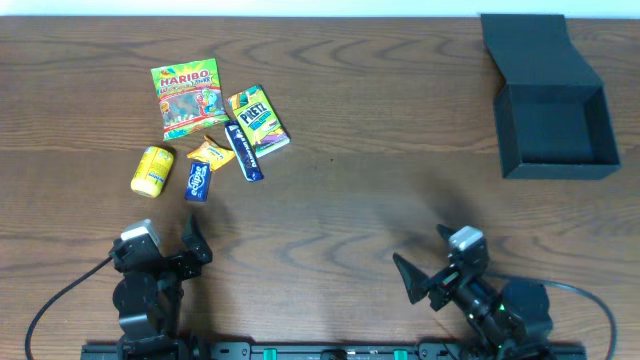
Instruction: Pack container
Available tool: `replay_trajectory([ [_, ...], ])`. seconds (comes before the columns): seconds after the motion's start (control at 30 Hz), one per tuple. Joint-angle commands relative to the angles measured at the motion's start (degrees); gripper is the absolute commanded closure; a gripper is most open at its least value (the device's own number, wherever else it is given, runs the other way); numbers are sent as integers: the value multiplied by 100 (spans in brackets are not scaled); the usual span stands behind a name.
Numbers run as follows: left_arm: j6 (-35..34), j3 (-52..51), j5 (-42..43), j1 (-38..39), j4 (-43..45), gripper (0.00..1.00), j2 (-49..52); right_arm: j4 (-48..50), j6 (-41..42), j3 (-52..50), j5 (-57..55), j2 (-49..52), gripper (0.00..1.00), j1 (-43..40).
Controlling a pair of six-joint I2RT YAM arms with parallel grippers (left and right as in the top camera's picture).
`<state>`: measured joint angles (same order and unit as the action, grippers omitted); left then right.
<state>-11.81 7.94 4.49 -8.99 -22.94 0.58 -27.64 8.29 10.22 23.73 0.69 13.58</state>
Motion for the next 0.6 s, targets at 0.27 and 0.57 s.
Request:
replay_trajectory([
  [0.27, 24, -114, -39, -35, -33, 5, -37, 621, 3449, -15, -151, -39, 1, 72],
  [0.57, 24, -114, -42, -35, -33, 5, -37, 1423, 2566, 555, -872, 968, 1, -586],
])
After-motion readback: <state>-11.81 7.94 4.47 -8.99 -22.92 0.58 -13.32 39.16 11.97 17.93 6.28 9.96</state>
